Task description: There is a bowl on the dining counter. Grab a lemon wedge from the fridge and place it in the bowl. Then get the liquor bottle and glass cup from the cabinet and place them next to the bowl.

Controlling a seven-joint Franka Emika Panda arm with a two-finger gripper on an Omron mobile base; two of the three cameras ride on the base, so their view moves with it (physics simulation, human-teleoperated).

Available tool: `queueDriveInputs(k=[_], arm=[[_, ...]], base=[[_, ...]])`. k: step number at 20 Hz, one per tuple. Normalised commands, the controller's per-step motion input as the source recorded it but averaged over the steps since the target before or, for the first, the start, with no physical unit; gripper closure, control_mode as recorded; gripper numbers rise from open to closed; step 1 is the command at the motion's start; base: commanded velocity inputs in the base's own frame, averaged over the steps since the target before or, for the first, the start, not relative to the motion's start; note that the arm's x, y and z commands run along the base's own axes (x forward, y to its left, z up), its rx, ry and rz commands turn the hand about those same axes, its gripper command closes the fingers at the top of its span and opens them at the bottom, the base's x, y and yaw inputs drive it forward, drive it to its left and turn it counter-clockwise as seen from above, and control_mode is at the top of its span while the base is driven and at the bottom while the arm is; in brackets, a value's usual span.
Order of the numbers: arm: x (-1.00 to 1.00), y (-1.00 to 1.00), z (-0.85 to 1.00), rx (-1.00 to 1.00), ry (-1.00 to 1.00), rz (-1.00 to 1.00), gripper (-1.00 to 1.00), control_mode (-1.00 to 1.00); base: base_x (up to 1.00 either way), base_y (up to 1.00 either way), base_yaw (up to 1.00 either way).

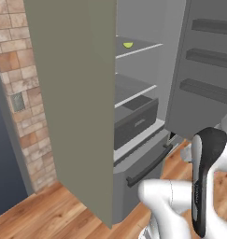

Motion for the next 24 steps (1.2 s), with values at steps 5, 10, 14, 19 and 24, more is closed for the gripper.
queueDriveInputs(k=[5, 10, 14, 19, 24], arm=[[0.0, 0.76, -0.16, 0.08, -0.03, 0.0, -1.0, -1.0], [-0.01, 0.2, -0.08, -0.01, 0.03, 0.0, -1.0, -1.0], [0.15, 0.32, -0.12, -0.03, 0.03, 0.02, -1.0, -1.0], [0.05, 0.0, -0.02, 0.0, 0.0, 0.03, -1.0, 1.0], [0.0, 0.0, 0.0, 0.0, 0.0, 0.0, -1.0, 1.0]], base=[[0.0, 0.0, 0.0], [0.0, 0.0, 0.0], [0.0, 0.0, 0.0], [0.27, -0.15, 0.21], [0.45, -0.42, 0.31]])
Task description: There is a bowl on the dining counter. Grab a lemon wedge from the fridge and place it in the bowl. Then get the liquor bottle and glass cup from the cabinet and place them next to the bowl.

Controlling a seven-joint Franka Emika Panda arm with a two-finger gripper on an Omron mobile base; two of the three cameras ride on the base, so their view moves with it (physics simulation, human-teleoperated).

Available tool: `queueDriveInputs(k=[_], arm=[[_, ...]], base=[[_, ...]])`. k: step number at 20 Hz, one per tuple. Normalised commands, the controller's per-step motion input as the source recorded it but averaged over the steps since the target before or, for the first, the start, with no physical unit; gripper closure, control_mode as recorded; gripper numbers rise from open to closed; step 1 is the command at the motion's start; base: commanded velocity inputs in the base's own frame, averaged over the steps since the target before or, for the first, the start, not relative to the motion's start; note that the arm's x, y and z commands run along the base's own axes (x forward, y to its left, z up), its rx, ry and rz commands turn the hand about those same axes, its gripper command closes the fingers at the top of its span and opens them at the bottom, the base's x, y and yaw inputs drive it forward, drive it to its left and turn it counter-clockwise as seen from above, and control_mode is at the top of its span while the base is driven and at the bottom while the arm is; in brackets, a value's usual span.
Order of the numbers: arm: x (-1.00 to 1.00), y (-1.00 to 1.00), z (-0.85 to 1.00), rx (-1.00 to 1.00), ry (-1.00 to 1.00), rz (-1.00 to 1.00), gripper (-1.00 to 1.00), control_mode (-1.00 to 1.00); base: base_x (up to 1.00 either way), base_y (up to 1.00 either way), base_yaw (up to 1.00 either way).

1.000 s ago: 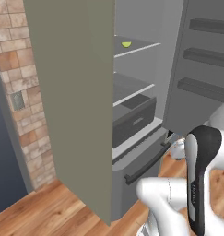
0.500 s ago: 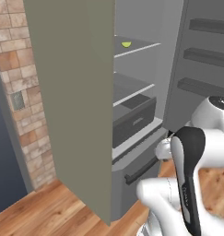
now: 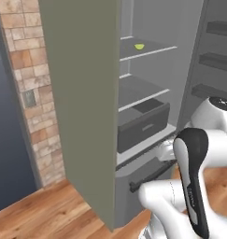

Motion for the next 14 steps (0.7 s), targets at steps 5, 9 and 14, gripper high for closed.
queueDriveInputs(k=[5, 9, 14], arm=[[0.0, 0.0, 0.0, 0.0, 0.0, 0.0, -1.0, 1.0], [0.0, 0.0, 0.0, 0.0, 0.0, 0.0, -1.0, 1.0], [0.0, 0.0, 0.0, 0.0, 0.0, 0.0, -1.0, 1.0]], base=[[0.41, -0.49, 0.3], [0.29, -0.54, 0.23], [0.33, -0.53, 0.26]])
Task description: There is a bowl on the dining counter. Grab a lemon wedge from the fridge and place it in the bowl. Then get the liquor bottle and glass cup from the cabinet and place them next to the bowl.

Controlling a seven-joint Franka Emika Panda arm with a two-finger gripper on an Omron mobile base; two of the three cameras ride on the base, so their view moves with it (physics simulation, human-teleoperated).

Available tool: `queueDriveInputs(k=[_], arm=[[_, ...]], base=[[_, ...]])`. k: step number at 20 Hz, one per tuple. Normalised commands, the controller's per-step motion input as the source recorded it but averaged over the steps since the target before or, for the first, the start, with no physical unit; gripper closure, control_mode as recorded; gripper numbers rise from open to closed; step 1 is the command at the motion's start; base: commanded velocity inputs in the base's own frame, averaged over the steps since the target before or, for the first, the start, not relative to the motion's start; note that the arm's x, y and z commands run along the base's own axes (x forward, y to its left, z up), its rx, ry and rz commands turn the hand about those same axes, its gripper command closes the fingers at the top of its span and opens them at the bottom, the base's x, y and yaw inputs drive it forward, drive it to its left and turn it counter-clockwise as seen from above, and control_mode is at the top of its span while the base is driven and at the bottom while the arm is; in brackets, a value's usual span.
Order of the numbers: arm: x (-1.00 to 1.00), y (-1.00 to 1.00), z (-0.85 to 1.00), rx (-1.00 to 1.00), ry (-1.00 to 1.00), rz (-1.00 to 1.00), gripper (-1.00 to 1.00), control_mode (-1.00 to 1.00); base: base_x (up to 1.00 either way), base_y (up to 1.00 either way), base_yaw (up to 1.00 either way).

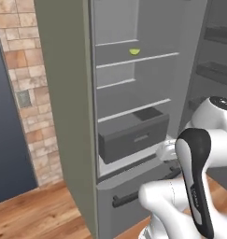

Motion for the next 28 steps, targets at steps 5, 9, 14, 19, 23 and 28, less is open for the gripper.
queueDriveInputs(k=[5, 9, 14, 19, 23, 28], arm=[[0.0, 0.0, 0.0, 0.0, 0.0, 0.0, -1.0, 1.0], [0.0, 0.0, 0.0, 0.0, 0.0, 0.0, -1.0, 1.0], [0.0, 0.0, 0.0, 0.0, 0.0, 0.0, -1.0, 1.0], [0.0, 0.0, 0.0, 0.0, 0.0, 0.0, -1.0, 1.0], [0.0, 0.0, 0.0, 0.0, 0.0, 0.0, -1.0, 1.0], [0.0, 0.0, 0.0, 0.0, 0.0, 0.0, -1.0, 1.0]], base=[[0.43, -0.43, 0.31], [0.46, -0.48, 0.33], [0.6, -0.28, 0.36], [0.64, -0.11, 0.34], [0.5, -0.31, 0.26], [0.4, -0.43, 0.21]])
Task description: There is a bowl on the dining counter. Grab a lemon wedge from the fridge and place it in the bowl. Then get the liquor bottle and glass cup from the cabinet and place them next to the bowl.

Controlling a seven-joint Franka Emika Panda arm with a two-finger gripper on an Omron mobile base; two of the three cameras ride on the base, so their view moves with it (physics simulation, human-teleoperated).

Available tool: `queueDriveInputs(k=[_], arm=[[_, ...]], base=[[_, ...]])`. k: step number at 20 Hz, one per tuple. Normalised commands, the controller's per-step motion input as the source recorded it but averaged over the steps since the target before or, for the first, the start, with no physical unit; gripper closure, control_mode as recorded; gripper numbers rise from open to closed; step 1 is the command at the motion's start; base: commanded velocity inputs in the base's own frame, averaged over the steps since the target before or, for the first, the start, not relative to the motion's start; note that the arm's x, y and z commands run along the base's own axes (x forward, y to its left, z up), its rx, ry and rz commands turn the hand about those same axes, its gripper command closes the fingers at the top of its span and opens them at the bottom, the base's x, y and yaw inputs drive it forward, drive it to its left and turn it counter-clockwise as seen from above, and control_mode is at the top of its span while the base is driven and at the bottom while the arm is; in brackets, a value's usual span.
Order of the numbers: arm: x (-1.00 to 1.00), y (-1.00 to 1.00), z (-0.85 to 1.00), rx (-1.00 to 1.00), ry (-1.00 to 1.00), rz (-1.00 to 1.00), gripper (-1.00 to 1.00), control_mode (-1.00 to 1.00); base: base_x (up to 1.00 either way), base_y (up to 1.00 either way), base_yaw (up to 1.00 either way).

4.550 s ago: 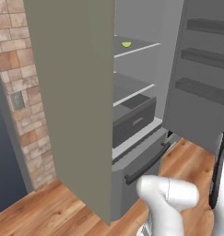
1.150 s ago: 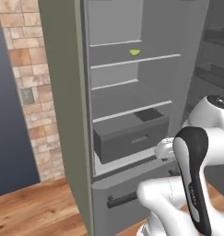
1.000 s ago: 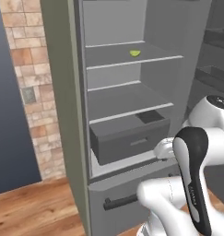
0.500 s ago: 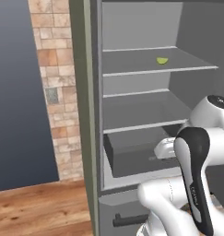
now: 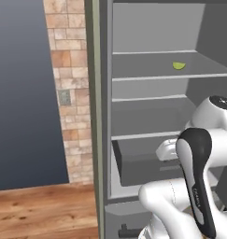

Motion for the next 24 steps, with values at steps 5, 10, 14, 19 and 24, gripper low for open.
queueDriveInputs(k=[5, 10, 14, 19, 24], arm=[[0.22, -0.49, 0.0, 0.01, -0.01, 0.12, -1.0, -1.0], [0.22, -0.52, 0.2, 0.0, -0.08, 0.1, -1.0, -1.0], [0.24, -0.26, 0.48, 0.0, -0.09, 0.03, -1.0, -1.0], [0.55, -0.04, 0.41, 0.0, -0.01, -0.05, -1.0, -1.0], [0.69, -0.04, 0.42, 0.08, -0.08, -0.06, -1.0, -1.0]], base=[[0.07, -0.1, 0.04], [0.0, 0.0, 0.0], [0.0, 0.0, 0.0], [0.0, 0.0, 0.0], [0.0, 0.0, 0.0]])
